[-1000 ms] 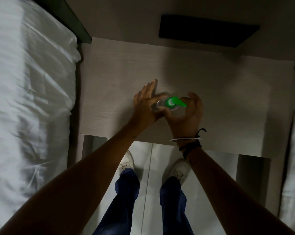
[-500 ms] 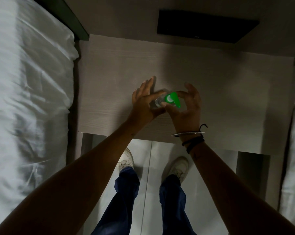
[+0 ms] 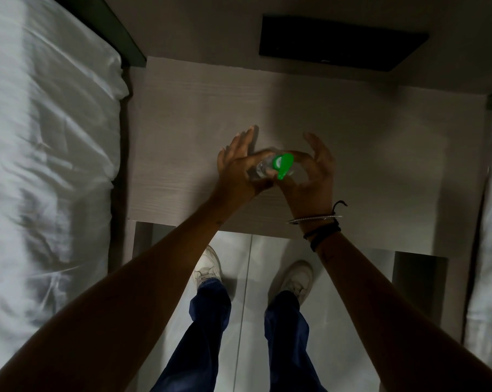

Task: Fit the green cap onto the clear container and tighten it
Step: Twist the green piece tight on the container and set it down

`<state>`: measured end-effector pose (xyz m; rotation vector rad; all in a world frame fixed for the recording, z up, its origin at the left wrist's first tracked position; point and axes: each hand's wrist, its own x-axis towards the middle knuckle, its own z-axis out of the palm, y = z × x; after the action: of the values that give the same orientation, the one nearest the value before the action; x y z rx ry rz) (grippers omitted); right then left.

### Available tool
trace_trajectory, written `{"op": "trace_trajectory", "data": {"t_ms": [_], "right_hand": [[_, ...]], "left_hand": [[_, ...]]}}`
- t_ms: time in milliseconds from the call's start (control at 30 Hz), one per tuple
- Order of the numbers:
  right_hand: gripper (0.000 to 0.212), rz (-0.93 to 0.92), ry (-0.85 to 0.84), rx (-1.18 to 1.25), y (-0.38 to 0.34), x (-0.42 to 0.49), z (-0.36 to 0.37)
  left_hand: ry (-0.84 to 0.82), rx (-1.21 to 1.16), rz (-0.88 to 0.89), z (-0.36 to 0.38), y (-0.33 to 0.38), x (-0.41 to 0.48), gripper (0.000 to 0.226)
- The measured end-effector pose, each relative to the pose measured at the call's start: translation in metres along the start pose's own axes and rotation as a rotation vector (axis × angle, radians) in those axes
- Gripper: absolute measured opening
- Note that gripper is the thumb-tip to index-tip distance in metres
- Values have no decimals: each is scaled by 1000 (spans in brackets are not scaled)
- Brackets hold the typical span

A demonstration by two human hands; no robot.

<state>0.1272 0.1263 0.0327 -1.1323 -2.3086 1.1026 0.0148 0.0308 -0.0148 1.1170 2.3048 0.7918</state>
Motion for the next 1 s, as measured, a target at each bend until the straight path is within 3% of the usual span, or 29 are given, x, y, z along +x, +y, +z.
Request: {"op": "trace_trajectory", "data": {"t_ms": [133,233,433,600,733,900,1000], "right_hand": [[56,62,48,0,-7,2,4],[77,50,-37,-8,-8,2,3],[38,-17,-88,-10,-6,2,-3],[53,46,35,-56,-15,5,0],[76,32,-80,-81,-13,5,2],[37,7,-69,-46,-8,1,-2],[57,47,45,-50,-15,1,0]], "left_hand": [[-5,30,-8,-1,3,1,61],[-1,55,-7,-1,4,0,61],[18,28,-32,4,0,1,54],[21,-3,-31,1,3,-2,59],[24,22,-29,0,5,-1,57],[3,23,-29,1,3,-1,59],[-4,24,-29,2,3,-2,58]]}}
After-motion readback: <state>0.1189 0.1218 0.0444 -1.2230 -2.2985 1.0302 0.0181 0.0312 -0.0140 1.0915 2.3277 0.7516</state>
